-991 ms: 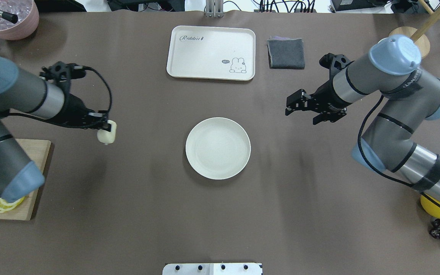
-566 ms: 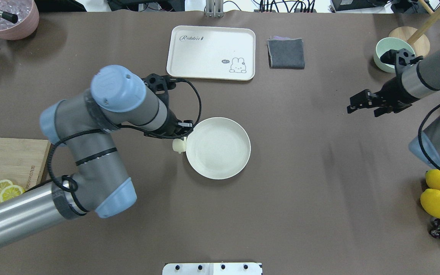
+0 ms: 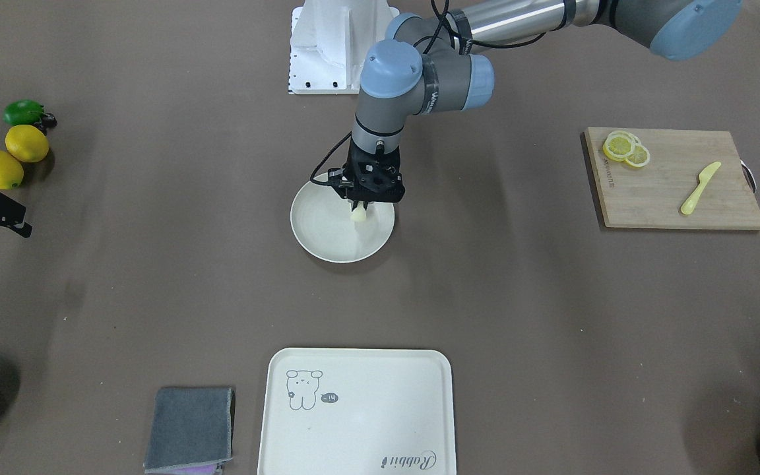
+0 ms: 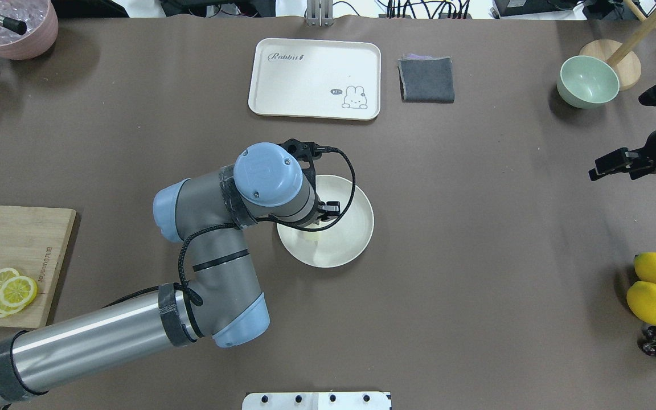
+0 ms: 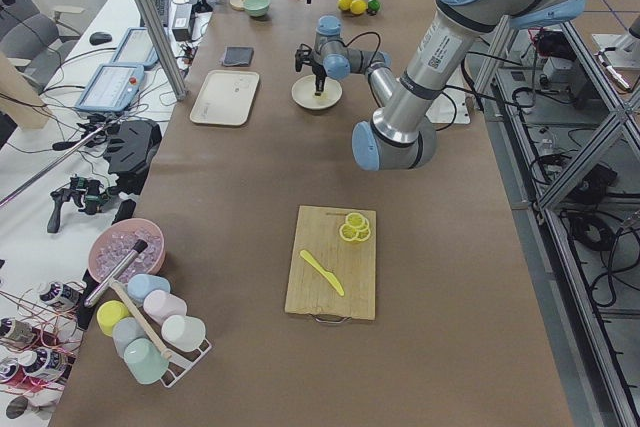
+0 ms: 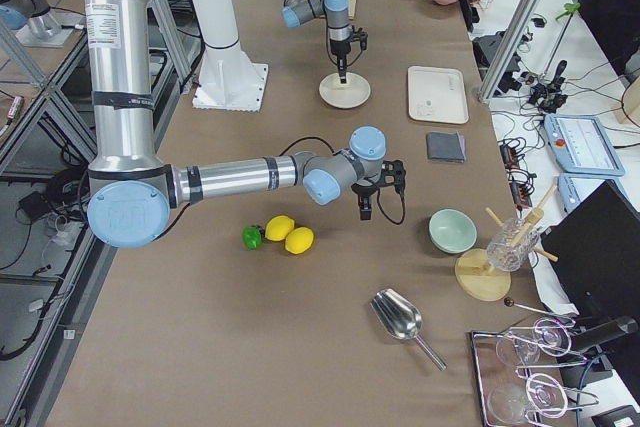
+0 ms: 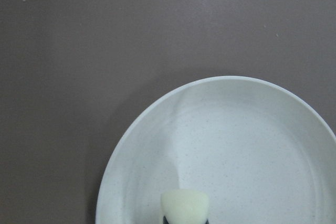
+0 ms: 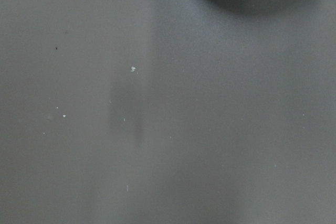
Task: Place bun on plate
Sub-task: 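Lower the bun onto the plate centre with the left gripper, then open the left gripper and withdraw it from the plate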
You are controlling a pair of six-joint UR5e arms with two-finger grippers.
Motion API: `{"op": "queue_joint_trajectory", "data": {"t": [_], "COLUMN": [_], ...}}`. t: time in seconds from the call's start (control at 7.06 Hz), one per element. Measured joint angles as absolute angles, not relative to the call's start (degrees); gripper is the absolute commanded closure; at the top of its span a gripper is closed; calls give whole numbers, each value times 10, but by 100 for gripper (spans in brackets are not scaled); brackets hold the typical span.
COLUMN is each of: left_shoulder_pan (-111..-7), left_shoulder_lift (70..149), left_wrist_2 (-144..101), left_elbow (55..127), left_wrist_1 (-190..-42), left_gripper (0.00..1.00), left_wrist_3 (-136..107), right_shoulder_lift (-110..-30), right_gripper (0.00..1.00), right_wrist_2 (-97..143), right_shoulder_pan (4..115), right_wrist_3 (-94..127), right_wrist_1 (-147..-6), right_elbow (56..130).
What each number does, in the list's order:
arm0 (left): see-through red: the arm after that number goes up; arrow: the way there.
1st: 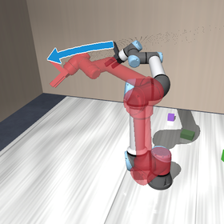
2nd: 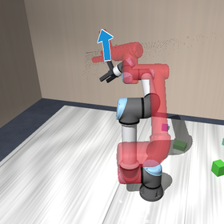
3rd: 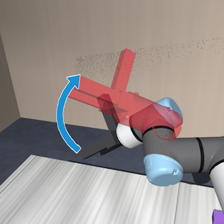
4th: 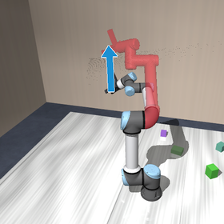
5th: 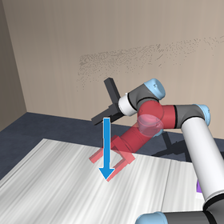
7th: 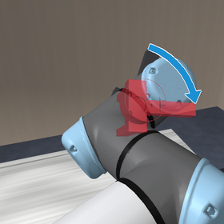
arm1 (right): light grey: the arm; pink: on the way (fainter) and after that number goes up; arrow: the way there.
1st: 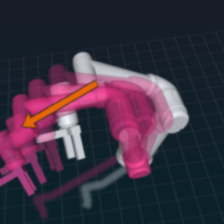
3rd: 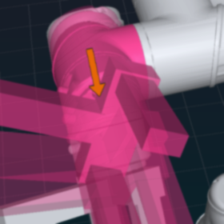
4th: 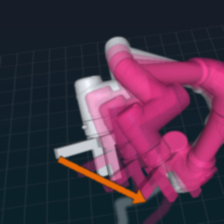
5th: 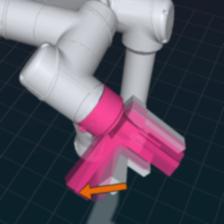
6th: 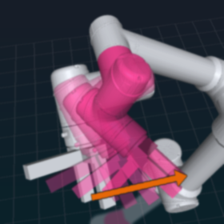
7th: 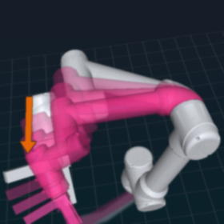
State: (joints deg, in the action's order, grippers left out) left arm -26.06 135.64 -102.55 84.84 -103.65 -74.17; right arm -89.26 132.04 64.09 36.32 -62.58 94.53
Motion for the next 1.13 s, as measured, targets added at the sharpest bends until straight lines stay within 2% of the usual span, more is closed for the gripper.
{"op": "queue_joint_trajectory", "data": {"t": [0.14, 0.28, 0.42, 1.13], "left_shoulder_pan": [-255, -252, -251, -260], "left_shoulder_lift": [1363, 1366, 1367, 1365], "left_wrist_2": [-1025, -1024, -1024, -1026], "left_elbow": [839, 834, 833, 854], "left_wrist_1": [-1037, -1037, -1037, -1033], "left_gripper": [32, 15, 6, 3], "left_wrist_3": [-742, -741, -742, -742], "right_shoulder_lift": [-893, -893, -891, -888], "right_gripper": [1, 1, 1, 1], "right_wrist_2": [1320, 1320, 1320, 1323], "right_shoulder_pan": [642, 642, 642, 645], "right_wrist_3": [360, 359, 359, 357], "right_wrist_1": [-629, -630, -630, -632], "right_elbow": [946, 945, 945, 946]}}
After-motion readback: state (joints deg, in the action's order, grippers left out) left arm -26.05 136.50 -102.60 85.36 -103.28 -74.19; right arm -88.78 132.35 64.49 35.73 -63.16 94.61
